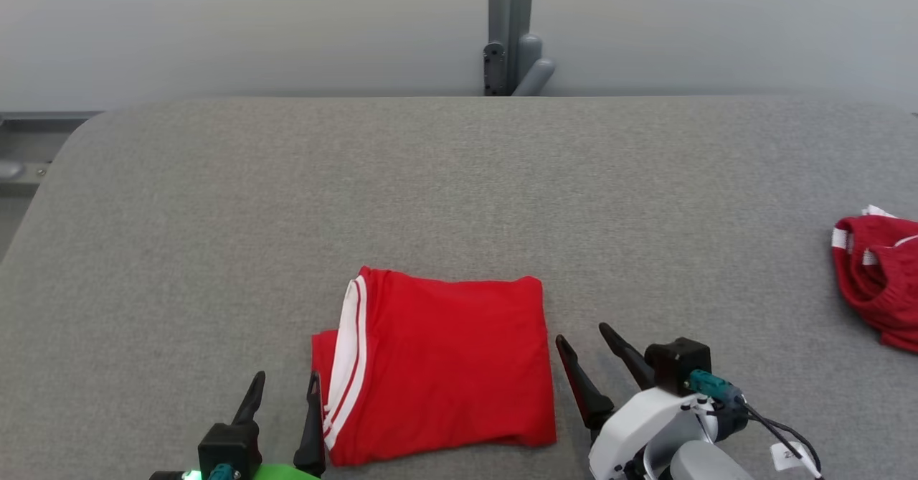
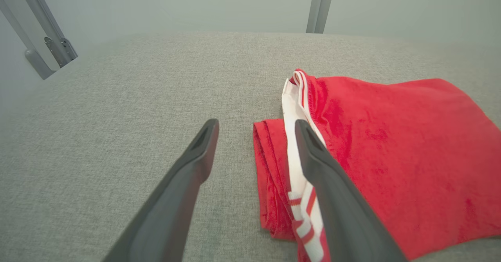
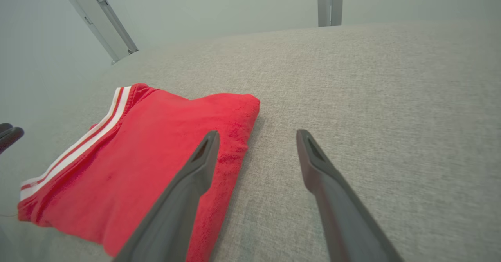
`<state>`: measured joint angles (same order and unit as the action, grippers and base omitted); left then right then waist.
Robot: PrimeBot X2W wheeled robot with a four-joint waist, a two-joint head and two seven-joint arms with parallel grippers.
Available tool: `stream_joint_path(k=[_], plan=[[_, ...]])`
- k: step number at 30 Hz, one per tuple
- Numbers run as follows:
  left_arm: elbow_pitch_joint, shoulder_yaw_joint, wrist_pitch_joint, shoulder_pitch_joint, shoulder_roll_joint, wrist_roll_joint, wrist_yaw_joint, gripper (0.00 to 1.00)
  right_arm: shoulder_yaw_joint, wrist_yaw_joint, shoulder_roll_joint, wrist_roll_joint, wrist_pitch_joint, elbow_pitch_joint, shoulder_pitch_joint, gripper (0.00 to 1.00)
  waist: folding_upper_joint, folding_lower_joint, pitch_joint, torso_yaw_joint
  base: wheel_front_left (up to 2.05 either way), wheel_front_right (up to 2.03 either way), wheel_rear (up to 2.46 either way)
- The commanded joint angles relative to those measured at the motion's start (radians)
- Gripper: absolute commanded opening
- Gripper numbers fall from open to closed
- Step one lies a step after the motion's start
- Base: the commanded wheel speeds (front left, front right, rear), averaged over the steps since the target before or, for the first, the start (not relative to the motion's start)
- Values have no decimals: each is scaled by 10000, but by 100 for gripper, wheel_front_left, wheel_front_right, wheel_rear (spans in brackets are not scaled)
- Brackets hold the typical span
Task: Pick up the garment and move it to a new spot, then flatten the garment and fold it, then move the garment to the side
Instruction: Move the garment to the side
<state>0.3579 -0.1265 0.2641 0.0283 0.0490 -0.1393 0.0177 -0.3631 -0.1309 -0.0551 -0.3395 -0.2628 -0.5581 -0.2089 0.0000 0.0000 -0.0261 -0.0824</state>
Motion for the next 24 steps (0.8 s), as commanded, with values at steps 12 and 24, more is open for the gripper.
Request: stream_joint_path(k=[12, 24], plan=[[-57, -248, -5, -219, 33, -45, -103, 100, -1260, 3, 12, -1385, 326, -3077, -1568, 86, 0, 0, -637, -1509, 0, 0, 0], [-157, -134, -5, -182, 33, -22, -40, 100, -832, 17, -410, -1921, -41, -3287, -2188, 0, 0, 0, -376, -284, 0, 0, 0]])
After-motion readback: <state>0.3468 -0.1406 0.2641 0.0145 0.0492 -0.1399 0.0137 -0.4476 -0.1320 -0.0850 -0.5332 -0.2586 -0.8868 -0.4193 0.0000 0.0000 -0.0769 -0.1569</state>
